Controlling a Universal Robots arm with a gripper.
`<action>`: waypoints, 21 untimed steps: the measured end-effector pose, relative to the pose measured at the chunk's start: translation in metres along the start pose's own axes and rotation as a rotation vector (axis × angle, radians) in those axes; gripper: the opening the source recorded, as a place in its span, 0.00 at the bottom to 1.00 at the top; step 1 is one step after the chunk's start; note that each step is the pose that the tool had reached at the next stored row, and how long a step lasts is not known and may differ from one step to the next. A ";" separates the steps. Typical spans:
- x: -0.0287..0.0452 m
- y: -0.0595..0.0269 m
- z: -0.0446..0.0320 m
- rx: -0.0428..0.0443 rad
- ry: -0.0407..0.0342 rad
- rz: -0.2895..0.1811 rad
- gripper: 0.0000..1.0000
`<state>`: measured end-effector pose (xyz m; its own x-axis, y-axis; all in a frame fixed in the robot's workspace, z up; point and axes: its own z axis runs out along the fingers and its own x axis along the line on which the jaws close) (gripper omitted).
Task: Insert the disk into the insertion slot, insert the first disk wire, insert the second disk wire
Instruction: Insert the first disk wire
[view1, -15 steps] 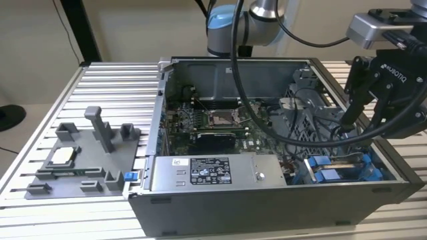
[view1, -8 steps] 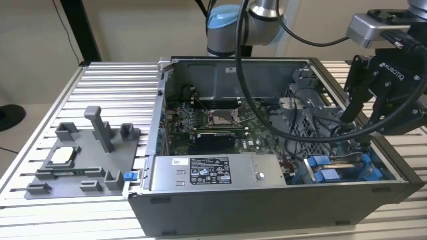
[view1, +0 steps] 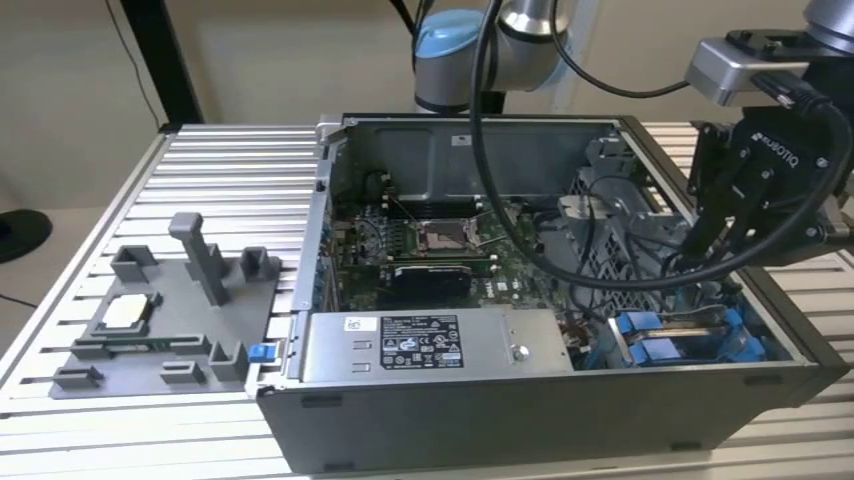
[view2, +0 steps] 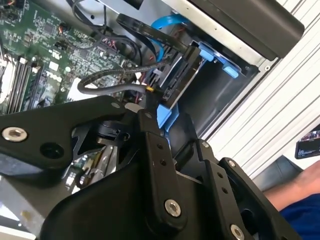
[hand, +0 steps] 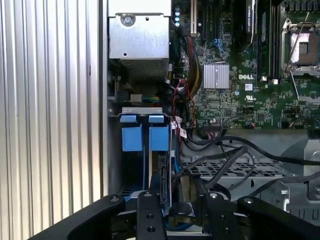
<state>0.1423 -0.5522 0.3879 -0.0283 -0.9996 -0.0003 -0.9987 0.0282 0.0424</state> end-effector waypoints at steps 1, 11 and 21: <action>-0.0002 -0.0001 0.0002 0.0007 -0.0030 0.000 1.00; -0.0003 -0.0001 0.0010 0.0023 -0.0474 -0.002 1.00; 0.0027 -0.0013 0.0028 0.0015 -0.0890 -0.004 1.00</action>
<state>0.1434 -0.5549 0.3850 -0.0281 -0.9956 -0.0893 -0.9989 0.0245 0.0407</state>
